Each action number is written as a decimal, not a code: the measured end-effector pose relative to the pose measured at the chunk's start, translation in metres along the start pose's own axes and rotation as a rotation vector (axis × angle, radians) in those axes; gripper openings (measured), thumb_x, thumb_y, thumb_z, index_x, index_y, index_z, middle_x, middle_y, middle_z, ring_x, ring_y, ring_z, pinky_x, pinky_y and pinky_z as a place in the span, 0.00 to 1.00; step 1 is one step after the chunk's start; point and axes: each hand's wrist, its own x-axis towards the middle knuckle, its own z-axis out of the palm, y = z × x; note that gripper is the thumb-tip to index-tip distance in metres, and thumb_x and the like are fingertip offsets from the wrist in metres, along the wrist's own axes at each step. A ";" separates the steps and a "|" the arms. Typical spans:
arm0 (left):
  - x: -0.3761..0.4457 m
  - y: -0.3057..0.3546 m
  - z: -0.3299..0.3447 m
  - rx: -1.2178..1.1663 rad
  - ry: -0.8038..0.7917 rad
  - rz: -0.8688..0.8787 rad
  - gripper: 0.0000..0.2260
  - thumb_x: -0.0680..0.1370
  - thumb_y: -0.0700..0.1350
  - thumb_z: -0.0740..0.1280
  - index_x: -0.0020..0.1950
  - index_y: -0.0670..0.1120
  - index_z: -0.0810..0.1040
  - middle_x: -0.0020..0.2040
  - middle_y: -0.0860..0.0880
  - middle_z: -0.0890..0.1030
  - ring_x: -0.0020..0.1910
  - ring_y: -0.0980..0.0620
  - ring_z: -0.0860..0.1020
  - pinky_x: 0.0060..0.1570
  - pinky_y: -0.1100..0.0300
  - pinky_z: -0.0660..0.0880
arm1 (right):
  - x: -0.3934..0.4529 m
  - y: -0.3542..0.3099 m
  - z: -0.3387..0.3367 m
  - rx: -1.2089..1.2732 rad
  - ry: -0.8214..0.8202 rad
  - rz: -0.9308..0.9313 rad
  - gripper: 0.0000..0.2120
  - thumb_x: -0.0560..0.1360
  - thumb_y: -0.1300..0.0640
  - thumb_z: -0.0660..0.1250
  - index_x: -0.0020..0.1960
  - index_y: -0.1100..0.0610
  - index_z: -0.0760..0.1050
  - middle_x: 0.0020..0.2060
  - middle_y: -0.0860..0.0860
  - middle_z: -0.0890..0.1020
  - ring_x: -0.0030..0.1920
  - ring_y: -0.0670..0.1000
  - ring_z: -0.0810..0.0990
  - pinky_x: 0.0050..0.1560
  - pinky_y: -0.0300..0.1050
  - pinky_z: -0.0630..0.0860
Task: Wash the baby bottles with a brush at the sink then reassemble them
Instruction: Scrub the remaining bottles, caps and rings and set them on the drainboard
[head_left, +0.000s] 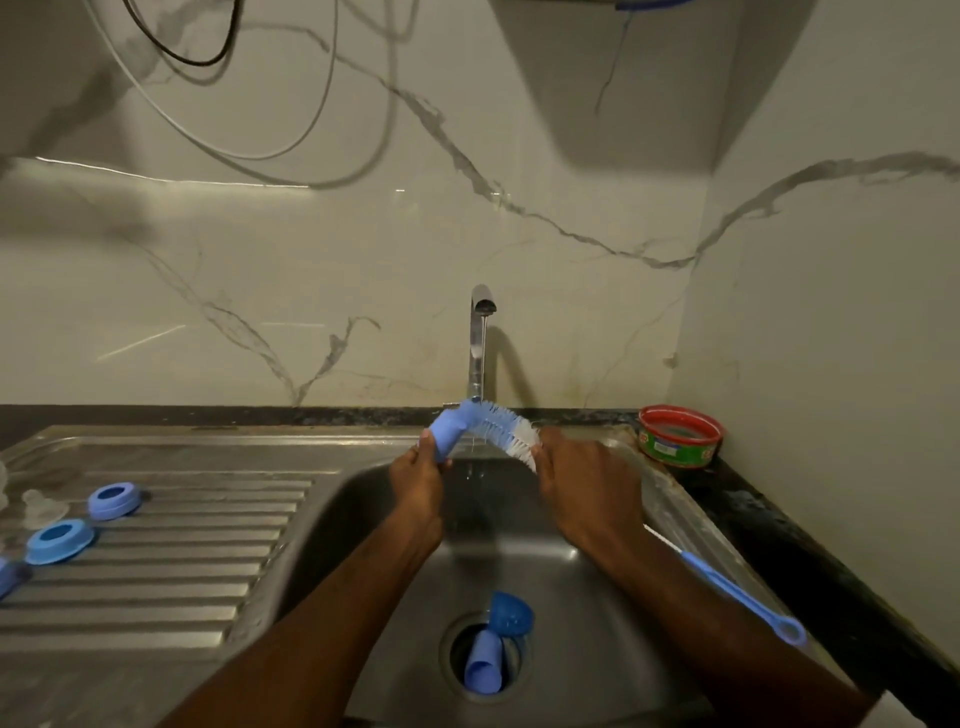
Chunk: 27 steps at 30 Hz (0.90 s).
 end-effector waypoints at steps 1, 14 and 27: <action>0.002 -0.001 -0.002 -0.032 0.023 -0.002 0.21 0.79 0.58 0.70 0.61 0.41 0.78 0.53 0.40 0.82 0.51 0.43 0.81 0.58 0.48 0.77 | 0.001 -0.001 0.001 -0.015 0.025 0.002 0.13 0.84 0.44 0.58 0.64 0.49 0.72 0.49 0.50 0.83 0.44 0.51 0.82 0.38 0.45 0.73; -0.016 -0.006 0.016 -0.020 -0.180 0.082 0.15 0.79 0.58 0.69 0.60 0.50 0.81 0.50 0.47 0.85 0.50 0.47 0.83 0.45 0.53 0.81 | 0.012 0.005 0.004 -0.062 0.078 -0.037 0.13 0.84 0.44 0.56 0.63 0.46 0.73 0.47 0.49 0.84 0.44 0.54 0.84 0.37 0.46 0.69; -0.027 0.004 0.011 -0.353 -0.309 0.032 0.12 0.83 0.44 0.64 0.63 0.38 0.78 0.54 0.38 0.84 0.49 0.45 0.85 0.48 0.57 0.84 | 0.013 0.011 0.005 -0.016 -0.023 -0.011 0.14 0.83 0.44 0.59 0.65 0.49 0.73 0.51 0.50 0.84 0.47 0.53 0.83 0.44 0.47 0.77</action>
